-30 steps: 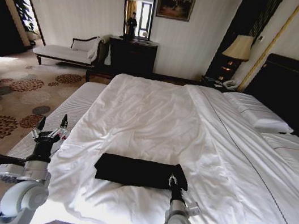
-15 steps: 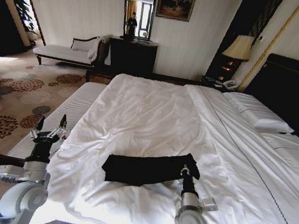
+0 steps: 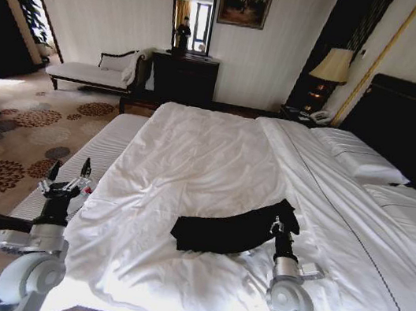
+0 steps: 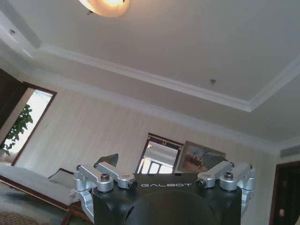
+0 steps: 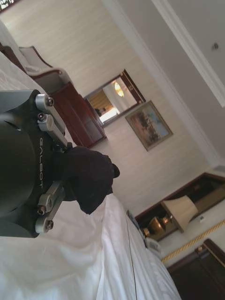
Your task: Fold the clothes on the bed.
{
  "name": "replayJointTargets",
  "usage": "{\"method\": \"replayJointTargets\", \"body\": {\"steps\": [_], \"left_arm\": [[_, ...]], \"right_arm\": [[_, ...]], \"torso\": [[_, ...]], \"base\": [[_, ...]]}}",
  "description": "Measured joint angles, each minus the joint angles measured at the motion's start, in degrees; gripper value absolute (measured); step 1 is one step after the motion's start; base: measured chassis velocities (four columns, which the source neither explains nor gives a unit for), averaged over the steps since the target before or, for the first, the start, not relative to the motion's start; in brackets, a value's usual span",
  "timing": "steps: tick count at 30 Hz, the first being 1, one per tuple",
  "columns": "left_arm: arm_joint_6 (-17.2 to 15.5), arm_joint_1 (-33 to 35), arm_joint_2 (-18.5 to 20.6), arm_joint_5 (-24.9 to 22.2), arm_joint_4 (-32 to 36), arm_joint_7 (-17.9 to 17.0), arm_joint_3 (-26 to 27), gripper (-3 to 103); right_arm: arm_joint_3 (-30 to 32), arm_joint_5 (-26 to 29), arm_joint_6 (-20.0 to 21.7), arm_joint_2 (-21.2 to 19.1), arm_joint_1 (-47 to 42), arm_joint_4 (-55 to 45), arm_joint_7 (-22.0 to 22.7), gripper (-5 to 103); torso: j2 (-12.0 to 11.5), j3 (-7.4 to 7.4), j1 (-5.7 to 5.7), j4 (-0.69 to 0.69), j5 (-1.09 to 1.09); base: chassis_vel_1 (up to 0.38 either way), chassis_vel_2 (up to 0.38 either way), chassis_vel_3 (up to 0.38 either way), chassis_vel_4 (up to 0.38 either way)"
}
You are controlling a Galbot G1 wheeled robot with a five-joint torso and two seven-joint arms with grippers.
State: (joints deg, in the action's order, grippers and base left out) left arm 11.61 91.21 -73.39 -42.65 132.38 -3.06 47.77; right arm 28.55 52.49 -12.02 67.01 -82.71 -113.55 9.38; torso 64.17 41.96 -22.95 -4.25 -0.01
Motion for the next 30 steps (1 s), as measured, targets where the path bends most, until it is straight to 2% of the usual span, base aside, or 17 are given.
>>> {"method": "replayJointTargets", "body": {"steps": [2,4,5,8,10,11,13,18,21,24,30], "left_arm": [[-3.0,-0.2,1.6,-7.8,7.4,-1.5,0.9,100],[-4.9,0.0,2.8,-12.5,10.6,-1.7,1.9,100],[-4.9,0.0,2.8,-12.5,10.6,-1.7,1.9,100],[-6.2,0.7,3.3,-15.5,11.4,-1.7,3.2,100],[-6.5,1.2,2.9,-16.0,11.4,-1.7,3.6,100],[-6.5,1.2,2.9,-16.0,11.4,-1.7,3.6,100],[-6.6,1.7,2.2,-16.0,11.4,-1.7,3.9,100],[-6.6,1.7,2.1,-15.5,11.2,-1.8,3.8,100],[-6.6,1.7,2.2,-15.4,11.2,-1.8,3.6,100],[-6.6,1.1,2.6,-15.1,11.1,-1.8,2.7,100],[-6.7,0.6,3.3,-15.0,11.0,-1.8,2.1,100]], "right_arm": [[-2.5,-3.1,-0.8,-0.7,0.6,0.0,-4.5,5],[-4.3,-7.6,-2.1,-1.5,0.9,1.3,-8.3,5],[-4.3,-7.6,-2.1,-1.5,0.9,1.3,-8.3,5],[-6.7,-15.5,-4.8,-2.2,1.1,4.7,-12.9,5],[-8.2,-19.3,-6.1,-2.3,1.2,6.5,-14.7,5],[-8.2,-19.3,-6.1,-2.3,1.2,6.5,-14.7,5],[-10.5,-24.3,-8.2,-2.0,2.1,9.2,-16.6,5],[-13.8,-31.7,-10.5,-0.2,4.1,13.6,-18.0,5],[-15.1,-33.5,-10.7,0.7,4.9,14.8,-18.0,5],[-16.9,-37.5,-11.4,3.5,6.2,17.8,-15.5,5],[-17.8,-40.4,-12.7,6.6,7.8,21.9,-13.8,5]], "torso": [[0.0,0.00,0.00,-0.01,0.01],[0.0,-0.01,0.01,-0.01,0.03],[0.0,-0.01,0.01,-0.01,0.03],[0.0,-0.01,0.00,-0.01,0.00],[0.0,-0.01,0.00,-0.01,0.00],[0.0,-0.01,0.00,-0.01,0.00],[0.0,-0.01,0.01,-0.01,0.00],[0.0,0.00,0.00,-0.01,-0.01],[0.0,0.00,0.00,-0.01,0.00],[0.0,0.00,0.00,0.00,0.00],[0.0,0.00,0.00,0.00,0.00]], "base": [[0.000,0.000,0.000,0.000],[0.000,0.000,0.000,0.000],[0.000,0.000,0.000,0.000],[0.000,0.000,0.000,0.000],[0.000,0.000,0.000,0.000],[0.000,0.000,0.000,0.000],[0.000,0.000,0.000,0.000],[0.000,0.000,0.000,0.000],[0.000,0.000,0.000,0.000],[0.000,0.000,0.000,0.000],[0.000,0.000,0.000,0.000]]}}
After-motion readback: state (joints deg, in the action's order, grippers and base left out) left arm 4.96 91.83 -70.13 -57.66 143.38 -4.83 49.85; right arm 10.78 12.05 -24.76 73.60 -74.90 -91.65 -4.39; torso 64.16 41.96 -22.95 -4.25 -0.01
